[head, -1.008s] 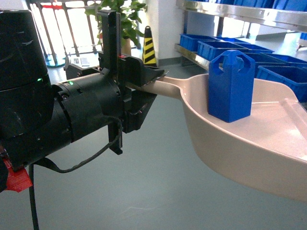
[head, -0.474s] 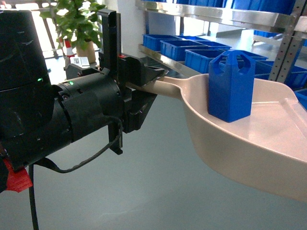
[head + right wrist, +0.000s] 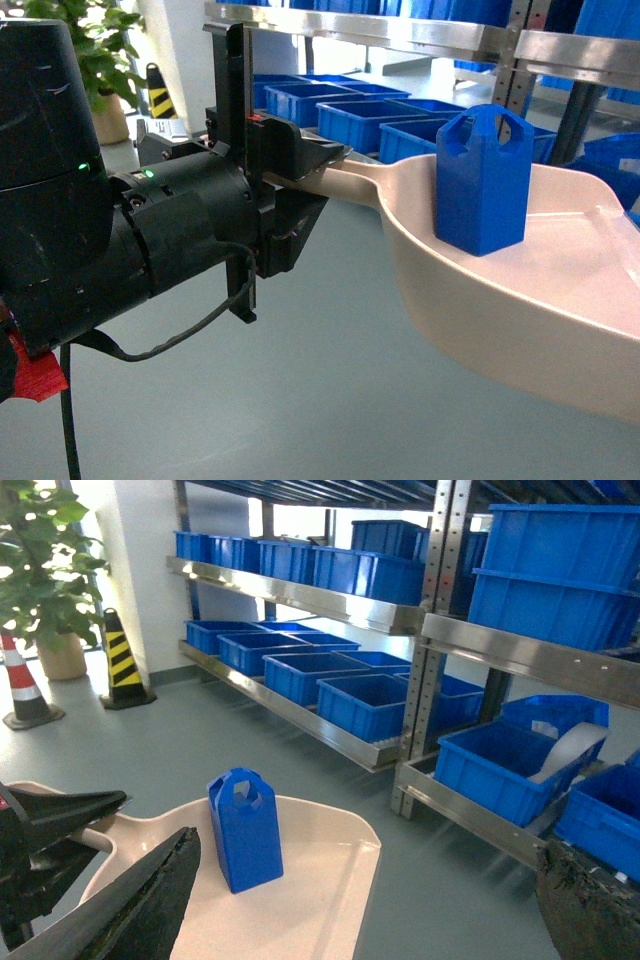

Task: Place part in tray to right shelf

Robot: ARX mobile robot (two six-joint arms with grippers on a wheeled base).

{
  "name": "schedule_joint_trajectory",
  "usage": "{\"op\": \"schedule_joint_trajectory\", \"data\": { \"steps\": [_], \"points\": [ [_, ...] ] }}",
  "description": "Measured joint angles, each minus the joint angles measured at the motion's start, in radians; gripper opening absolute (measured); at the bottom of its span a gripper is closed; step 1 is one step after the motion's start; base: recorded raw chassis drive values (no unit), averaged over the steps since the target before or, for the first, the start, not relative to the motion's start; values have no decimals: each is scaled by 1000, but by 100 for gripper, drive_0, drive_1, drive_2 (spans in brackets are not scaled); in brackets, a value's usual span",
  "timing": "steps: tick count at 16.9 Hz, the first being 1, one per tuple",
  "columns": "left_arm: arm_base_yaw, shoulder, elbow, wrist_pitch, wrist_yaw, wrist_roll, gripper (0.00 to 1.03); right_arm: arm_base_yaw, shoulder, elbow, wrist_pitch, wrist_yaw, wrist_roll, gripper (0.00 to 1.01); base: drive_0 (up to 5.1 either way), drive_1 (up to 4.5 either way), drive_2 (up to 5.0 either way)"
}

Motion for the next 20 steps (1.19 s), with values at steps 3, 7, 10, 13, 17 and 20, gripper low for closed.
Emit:
{"op": "schedule_joint_trajectory", "data": {
  "steps": [3,7,10,13,17,20],
  "points": [
    [0,0,0,0,2,0,16,0,0,0,0,0,0,98,-161,-161,-161],
    [0,0,0,0,0,0,16,0,0,0,0,0,0,98,-168,-168,-168],
    [-1,0,0,0,2,0,16,0,0,0,0,0,0,98,-147,-147,-147],
    [-1,0,0,0,1,0,16,0,0,0,0,0,0,98,-177,-177,-177],
    [0,0,0,0,1,0,16,0,0,0,0,0,0,98,-160,-160,-160],
    [-2,0,0,0,2,0,16,0,0,0,0,0,0,98,-158,-158,-158]
  ]
}}
